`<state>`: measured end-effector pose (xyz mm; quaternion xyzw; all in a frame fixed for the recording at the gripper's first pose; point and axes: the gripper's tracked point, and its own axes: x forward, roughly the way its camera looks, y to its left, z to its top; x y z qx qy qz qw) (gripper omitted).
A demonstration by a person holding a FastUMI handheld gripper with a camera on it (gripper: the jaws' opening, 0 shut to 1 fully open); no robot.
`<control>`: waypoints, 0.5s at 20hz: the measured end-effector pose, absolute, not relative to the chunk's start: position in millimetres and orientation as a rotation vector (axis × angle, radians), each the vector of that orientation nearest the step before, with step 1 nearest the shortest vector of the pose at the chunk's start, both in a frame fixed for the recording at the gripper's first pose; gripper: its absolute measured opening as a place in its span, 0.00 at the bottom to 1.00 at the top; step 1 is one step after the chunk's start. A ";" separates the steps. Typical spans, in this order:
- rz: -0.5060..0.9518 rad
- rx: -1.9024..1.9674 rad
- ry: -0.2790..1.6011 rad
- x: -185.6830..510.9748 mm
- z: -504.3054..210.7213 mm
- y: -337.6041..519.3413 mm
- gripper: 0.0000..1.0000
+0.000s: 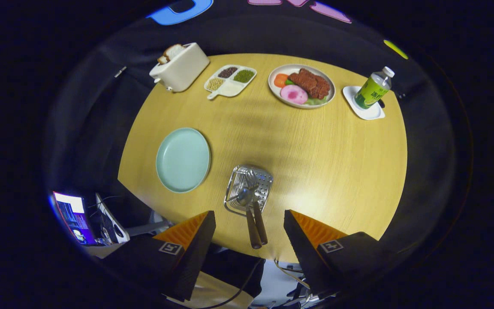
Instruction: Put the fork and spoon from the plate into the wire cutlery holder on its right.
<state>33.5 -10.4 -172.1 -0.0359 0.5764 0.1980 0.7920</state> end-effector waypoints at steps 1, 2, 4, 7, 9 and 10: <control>0.419 -0.070 1.175 40.5 -157.6 -10.2 0.99; 0.412 -0.059 1.105 48.1 -141.9 -8.4 0.99; 0.395 -0.023 0.958 63.2 -107.8 -3.5 0.99; 0.355 0.021 0.748 79.8 -57.5 -4.6 0.99; 0.324 0.039 0.612 85.5 -26.8 -10.3 0.99; 0.308 0.045 0.544 87.3 -3.0 -13.3 0.99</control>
